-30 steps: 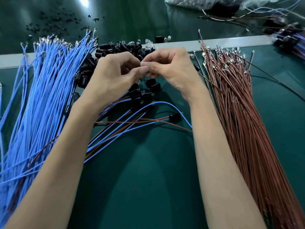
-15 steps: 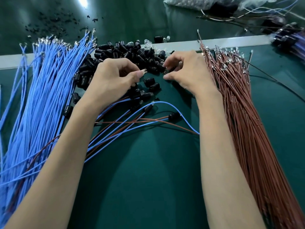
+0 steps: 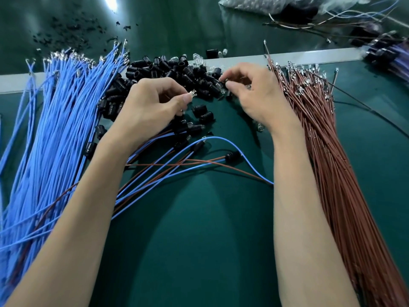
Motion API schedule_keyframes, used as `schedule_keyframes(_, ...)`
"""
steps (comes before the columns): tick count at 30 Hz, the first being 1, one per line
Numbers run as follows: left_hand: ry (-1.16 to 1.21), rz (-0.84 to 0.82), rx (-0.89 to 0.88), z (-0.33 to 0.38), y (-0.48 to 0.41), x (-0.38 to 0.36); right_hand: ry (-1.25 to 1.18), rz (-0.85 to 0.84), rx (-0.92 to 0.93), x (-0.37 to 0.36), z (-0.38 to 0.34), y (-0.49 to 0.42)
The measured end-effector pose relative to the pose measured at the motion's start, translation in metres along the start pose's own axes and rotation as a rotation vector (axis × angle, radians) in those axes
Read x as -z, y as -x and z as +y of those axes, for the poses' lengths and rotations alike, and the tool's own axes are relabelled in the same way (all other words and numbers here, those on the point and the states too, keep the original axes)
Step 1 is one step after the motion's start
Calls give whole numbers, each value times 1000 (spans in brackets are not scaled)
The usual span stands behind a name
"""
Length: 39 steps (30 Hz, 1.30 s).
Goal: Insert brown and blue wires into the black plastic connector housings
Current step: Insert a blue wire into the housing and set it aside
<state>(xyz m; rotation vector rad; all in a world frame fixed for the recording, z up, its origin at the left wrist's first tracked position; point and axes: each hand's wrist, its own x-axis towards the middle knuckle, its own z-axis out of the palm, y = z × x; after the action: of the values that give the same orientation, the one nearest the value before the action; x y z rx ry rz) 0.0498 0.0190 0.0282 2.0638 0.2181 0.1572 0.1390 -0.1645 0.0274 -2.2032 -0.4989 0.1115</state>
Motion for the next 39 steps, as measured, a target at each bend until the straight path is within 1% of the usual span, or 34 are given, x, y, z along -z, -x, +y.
schedule_keyframes(3,33,-5,3,2,0,-2,-189,26,-8,2,-5,2)
schedule_keyframes(6,60,-11,0,3,1,-4,-372,-21,43,-1,-12,4)
schedule_keyframes(10,134,-1,0,5,1,-5,-504,-82,108,-14,-23,4)
schedule_keyframes(15,158,32,9,2,0,-4,-527,-84,108,-27,-28,5)
schedule_keyframes(19,195,45,9,2,0,-4,-486,24,66,-35,-28,1)
schedule_keyframes(20,205,49,5,2,0,-4,-476,25,54,-37,-27,1)
schedule_keyframes(22,215,57,-9,2,0,-3,-482,-22,36,-39,-26,1)
schedule_keyframes(26,203,63,-24,2,-1,0,-667,-98,-1,-38,-22,3)
schedule_keyframes(27,199,65,-25,2,-1,0,-671,-121,6,-37,-22,4)
schedule_keyframes(30,172,75,-19,1,0,-1,-569,-163,32,-35,-20,6)
schedule_keyframes(33,168,76,-3,3,1,0,-485,-146,36,-33,-21,6)
schedule_keyframes(39,145,82,-3,5,1,2,-473,-112,54,-34,-24,5)
